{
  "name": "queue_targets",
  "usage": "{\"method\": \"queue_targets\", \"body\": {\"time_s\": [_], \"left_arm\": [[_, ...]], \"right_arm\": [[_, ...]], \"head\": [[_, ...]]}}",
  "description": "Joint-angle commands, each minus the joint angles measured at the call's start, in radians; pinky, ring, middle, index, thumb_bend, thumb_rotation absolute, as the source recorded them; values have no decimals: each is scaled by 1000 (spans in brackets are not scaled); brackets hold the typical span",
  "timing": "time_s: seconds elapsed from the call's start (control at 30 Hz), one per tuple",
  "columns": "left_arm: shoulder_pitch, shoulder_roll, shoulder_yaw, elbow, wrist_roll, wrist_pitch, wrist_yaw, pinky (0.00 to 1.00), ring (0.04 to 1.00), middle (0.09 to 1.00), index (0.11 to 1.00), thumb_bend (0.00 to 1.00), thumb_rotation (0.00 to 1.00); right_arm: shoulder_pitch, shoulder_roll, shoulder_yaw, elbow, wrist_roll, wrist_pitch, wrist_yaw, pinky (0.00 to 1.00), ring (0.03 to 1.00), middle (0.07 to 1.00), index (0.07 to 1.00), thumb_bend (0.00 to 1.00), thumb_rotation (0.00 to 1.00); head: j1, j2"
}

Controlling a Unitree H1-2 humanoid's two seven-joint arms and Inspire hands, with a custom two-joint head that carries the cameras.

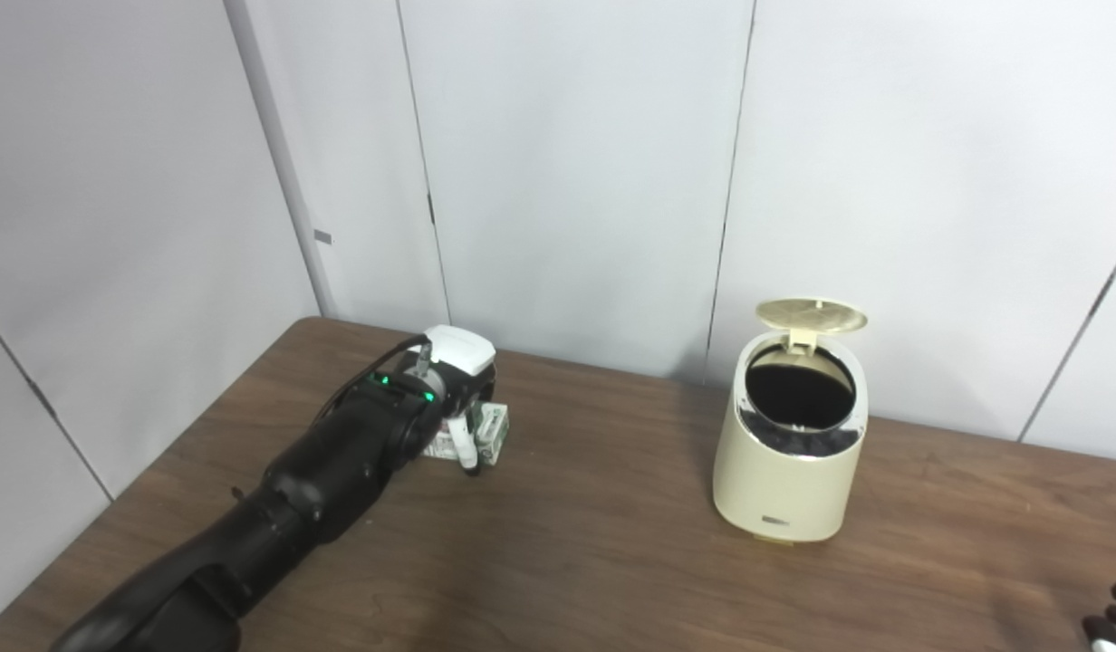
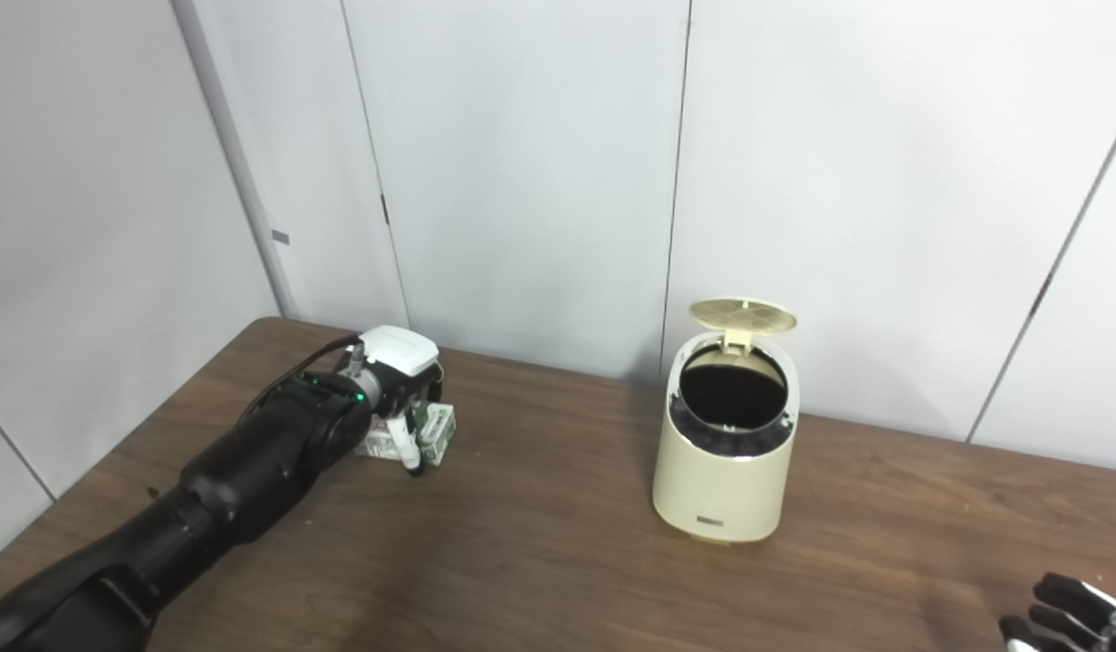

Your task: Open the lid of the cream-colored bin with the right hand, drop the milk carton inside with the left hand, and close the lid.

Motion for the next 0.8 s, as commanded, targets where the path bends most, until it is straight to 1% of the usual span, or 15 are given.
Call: {"method": "queue_targets", "body": {"time_s": [0.0,0.03,0.07,0.1,0.13,0.17,0.23,0.3,0.47,0.53,0.6,0.7,0.77], "left_arm": [[-43,34,11,6,17,-21,42,864,676,584,662,859,26],[-41,35,15,7,12,-27,50,862,656,537,625,709,13],[-34,35,26,3,-1,-35,63,861,645,512,606,632,6],[-28,34,36,-2,-10,-40,75,859,620,483,568,569,2],[-23,34,43,-6,-16,-44,83,854,606,481,536,546,1],[-16,34,50,-10,-22,-51,100,852,599,481,519,534,0],[-5,31,62,-14,-30,-60,124,837,608,516,467,522,0],[4,29,73,-21,-38,-69,137,833,618,530,449,519,0],[15,26,88,-29,-49,-83,149,847,620,531,443,519,0],[16,25,88,-33,-46,-76,147,847,620,530,445,519,0],[18,24,90,-34,-47,-75,152,851,620,531,442,519,0],[25,24,98,-40,-58,-84,165,854,615,531,437,519,0],[35,21,112,-44,-72,-93,188,853,604,526,440,520,0]], "right_arm": [[-20,-5,1,-39,3,-12,5,588,674,688,670,194,0],[-20,-4,0,-41,4,-12,6,578,667,683,665,194,0],[-21,-4,0,-42,3,-13,5,572,664,680,662,195,0],[-21,-4,1,-41,-2,-16,4,569,661,677,659,190,0],[-22,-4,2,-40,-5,-18,2,564,658,674,656,188,0],[-22,-3,1,-42,-7,-11,1,561,656,673,654,187,0],[-22,0,-2,-47,-2,3,1,574,667,683,663,191,0],[-21,-4,1,-45,-5,-4,3,579,672,689,668,187,0],[-20,-2,3,-56,-5,3,5,585,676,691,671,188,0],[-20,-2,3,-58,-5,5,5,577,669,687,667,186,0],[-19,0,4,-62,-5,11,6,590,679,693,672,186,0],[-19,1,6,-67,-11,15,3,588,679,692,671,177,0],[-19,7,7,-73,-10,24,1,605,688,699,680,177,0]], "head": [[2,3],[1,3],[1,3],[2,3],[2,3],[2,4],[1,4],[1,4],[1,4],[1,4],[-1,4],[-1,4],[-13,3]]}}
